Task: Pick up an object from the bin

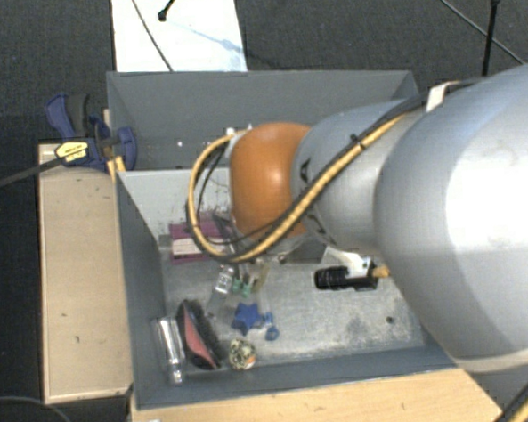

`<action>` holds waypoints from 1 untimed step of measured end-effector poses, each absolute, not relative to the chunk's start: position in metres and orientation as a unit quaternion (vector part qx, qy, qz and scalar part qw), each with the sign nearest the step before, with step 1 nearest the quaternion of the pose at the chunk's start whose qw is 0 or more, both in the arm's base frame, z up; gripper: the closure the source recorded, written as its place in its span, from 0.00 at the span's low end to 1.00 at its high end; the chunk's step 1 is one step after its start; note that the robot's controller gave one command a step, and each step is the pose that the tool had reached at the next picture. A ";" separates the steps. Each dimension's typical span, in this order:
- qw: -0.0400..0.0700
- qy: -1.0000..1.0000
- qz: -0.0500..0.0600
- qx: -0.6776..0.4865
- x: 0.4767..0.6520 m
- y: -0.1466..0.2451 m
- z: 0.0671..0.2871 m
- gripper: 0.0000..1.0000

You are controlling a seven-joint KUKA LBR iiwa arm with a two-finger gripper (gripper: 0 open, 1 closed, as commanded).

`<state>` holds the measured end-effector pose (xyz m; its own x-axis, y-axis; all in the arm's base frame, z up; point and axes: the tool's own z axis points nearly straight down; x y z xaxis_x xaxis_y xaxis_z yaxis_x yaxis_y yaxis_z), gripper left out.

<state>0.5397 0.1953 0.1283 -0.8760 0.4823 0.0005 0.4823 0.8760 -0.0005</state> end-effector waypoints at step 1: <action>0.001 -0.983 0.000 -0.184 0.503 0.169 0.069 0.00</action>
Offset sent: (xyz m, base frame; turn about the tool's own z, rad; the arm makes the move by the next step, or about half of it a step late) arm -0.0357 -0.0255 -0.0583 -0.1330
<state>0.5034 0.1690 0.0686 -0.9322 0.3620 0.0009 0.3620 0.9322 -0.0008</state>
